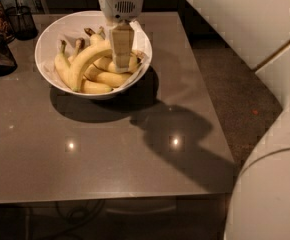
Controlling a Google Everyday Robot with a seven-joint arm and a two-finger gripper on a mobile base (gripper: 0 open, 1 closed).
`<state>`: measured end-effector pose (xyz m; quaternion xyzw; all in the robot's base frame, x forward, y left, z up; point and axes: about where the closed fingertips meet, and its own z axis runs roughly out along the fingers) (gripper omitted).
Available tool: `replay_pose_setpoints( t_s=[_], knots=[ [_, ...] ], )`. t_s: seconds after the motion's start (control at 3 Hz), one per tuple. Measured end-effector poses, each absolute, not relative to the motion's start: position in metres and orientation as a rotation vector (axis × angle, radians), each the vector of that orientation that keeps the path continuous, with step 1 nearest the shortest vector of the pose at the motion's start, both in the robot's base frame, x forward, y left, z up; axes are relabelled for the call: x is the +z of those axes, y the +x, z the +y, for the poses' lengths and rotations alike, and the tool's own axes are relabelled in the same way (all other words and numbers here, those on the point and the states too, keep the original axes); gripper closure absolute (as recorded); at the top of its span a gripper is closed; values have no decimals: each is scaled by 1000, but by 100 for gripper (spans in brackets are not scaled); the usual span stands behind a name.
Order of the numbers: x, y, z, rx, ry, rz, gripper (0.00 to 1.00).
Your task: Pick banana from white bowl
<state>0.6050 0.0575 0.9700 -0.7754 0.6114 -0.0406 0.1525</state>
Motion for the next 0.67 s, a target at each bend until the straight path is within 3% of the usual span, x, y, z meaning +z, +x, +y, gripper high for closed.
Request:
replay_pose_setpoints(
  t_s=[0.67],
  knots=[
    [964, 617, 79, -186, -2286, 1720, 18]
  ],
)
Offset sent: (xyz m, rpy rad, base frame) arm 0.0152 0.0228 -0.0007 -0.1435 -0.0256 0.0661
